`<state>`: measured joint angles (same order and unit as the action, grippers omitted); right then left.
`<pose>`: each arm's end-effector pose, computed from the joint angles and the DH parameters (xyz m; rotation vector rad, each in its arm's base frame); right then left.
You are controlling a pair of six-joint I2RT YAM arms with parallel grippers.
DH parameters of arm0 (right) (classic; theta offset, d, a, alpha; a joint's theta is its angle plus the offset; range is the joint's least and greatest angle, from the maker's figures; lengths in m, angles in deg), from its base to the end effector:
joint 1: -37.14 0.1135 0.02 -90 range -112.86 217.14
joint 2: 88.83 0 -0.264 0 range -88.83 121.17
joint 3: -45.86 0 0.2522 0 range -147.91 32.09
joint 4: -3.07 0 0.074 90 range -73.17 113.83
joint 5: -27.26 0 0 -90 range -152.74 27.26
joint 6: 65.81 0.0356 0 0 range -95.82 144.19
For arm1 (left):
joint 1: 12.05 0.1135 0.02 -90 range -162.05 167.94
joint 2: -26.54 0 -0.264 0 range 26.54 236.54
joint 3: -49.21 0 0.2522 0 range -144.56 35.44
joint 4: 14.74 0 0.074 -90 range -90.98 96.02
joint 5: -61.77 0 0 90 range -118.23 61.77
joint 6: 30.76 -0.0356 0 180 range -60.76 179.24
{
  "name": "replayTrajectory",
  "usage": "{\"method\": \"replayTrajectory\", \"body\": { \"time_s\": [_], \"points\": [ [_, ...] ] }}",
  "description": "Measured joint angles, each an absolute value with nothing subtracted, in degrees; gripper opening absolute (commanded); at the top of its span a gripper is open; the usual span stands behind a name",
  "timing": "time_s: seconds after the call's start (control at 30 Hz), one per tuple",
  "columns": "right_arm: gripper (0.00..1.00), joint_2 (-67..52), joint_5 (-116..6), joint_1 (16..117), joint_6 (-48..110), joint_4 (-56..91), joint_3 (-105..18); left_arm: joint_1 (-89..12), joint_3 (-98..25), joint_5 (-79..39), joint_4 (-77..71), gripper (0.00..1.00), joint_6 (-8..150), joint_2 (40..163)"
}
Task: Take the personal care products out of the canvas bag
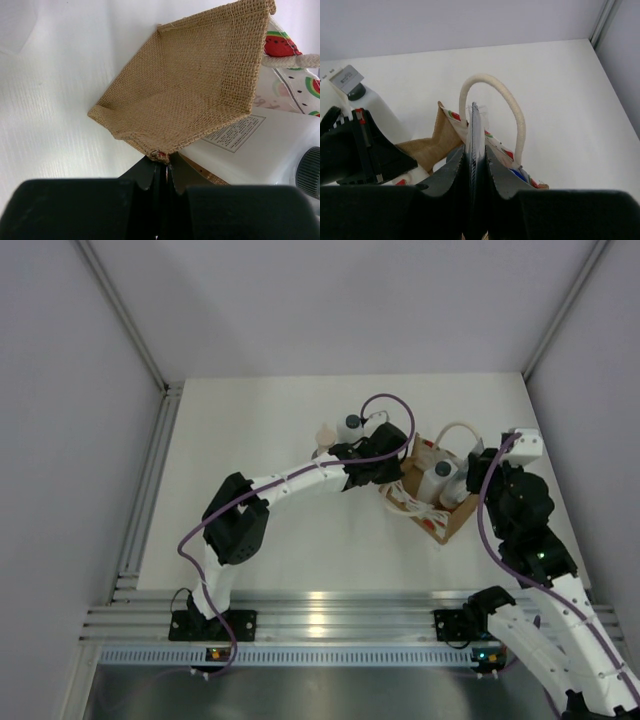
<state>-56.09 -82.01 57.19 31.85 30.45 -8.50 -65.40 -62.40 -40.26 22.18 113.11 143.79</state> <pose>0.1350 0.0368 0.3384 0.0736 1.6647 0.0852 0.2877 -0.3743 0.2498 -0.1220 2.3989 -0.6987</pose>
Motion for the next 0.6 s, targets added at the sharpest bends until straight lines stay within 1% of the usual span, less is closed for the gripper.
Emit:
{"method": "replayTrajectory", "body": {
  "time_s": [0.33,0.47,0.6],
  "points": [
    [0.0,-53.4,-88.2,57.2,29.5,33.0,-20.4,-65.4,-62.4,-40.3,22.2,0.0,113.1,143.8],
    [0.0,-51.2,-96.7,57.2,28.7,35.0,-23.5,-65.4,-62.4,-40.3,22.2,0.0,113.1,143.8],
    [0.0,-50.4,-104.5,57.2,28.7,36.6,-24.0,-65.4,-62.4,-40.3,22.2,0.0,113.2,143.8]
  ]
}}
